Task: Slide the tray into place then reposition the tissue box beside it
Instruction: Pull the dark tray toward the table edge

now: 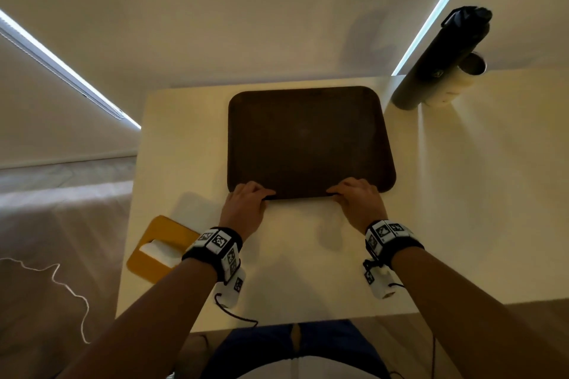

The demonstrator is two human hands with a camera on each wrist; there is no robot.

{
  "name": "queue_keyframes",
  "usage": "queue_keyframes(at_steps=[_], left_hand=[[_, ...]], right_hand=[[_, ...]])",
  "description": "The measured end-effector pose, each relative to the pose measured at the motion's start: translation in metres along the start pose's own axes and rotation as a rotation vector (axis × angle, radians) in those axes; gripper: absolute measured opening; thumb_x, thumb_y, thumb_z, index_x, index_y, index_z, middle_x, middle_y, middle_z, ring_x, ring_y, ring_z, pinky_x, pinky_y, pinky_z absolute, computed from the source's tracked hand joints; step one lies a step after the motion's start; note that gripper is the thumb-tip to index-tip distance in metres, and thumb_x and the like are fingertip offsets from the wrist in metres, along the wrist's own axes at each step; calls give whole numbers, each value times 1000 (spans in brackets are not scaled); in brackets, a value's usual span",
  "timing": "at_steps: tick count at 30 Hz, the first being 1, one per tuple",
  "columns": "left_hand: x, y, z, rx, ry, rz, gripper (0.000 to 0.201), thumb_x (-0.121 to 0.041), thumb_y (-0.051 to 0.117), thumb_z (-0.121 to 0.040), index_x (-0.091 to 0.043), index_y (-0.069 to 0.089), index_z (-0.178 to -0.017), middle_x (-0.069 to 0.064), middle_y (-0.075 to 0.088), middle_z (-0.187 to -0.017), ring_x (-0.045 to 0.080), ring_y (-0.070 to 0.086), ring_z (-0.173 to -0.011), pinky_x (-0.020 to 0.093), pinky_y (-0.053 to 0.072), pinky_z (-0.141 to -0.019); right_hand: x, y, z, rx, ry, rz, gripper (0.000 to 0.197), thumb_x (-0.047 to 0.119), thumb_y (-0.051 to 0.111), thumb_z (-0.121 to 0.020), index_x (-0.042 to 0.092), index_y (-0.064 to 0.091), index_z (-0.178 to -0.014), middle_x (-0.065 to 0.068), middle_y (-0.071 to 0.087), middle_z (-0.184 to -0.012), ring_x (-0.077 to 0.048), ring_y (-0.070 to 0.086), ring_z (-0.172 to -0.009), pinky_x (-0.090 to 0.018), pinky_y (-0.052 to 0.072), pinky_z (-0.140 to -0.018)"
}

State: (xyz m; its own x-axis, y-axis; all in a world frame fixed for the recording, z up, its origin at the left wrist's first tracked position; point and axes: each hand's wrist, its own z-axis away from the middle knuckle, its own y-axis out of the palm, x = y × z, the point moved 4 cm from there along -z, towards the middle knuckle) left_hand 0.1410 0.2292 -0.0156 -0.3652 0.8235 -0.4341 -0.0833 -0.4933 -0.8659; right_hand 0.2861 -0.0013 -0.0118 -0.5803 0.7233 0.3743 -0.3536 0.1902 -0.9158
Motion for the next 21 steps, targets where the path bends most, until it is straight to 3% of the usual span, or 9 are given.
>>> queue_keyframes(at_steps=[3,14,21], left_hand=[[-3,1,-6,-19,-5,12,36,-19,55,-98,-27,63,-132,3,61,-121,26,53,-113,42,47,-97],[-5,8,-2,-35,-29,17,34,-22,56,-99,-29,65,-130,2,61,-120,25,53,-112,40,46,-97],[-5,8,-1,-42,-27,25,34,-20,57,-98,-27,65,-130,3,62,-119,25,54,-112,40,46,-96]], right_hand=[[-5,-5,-9,6,-7,-4,20,23,63,-91,30,72,-108,3,66,-104,-24,57,-93,-35,39,-77],[-8,-6,-1,-4,-31,-26,20,24,61,-92,27,71,-109,0,67,-103,-24,58,-92,-47,49,-80],[-7,-6,1,-12,-30,-27,20,24,63,-91,27,71,-110,1,66,-102,-24,58,-93,-43,46,-81]])
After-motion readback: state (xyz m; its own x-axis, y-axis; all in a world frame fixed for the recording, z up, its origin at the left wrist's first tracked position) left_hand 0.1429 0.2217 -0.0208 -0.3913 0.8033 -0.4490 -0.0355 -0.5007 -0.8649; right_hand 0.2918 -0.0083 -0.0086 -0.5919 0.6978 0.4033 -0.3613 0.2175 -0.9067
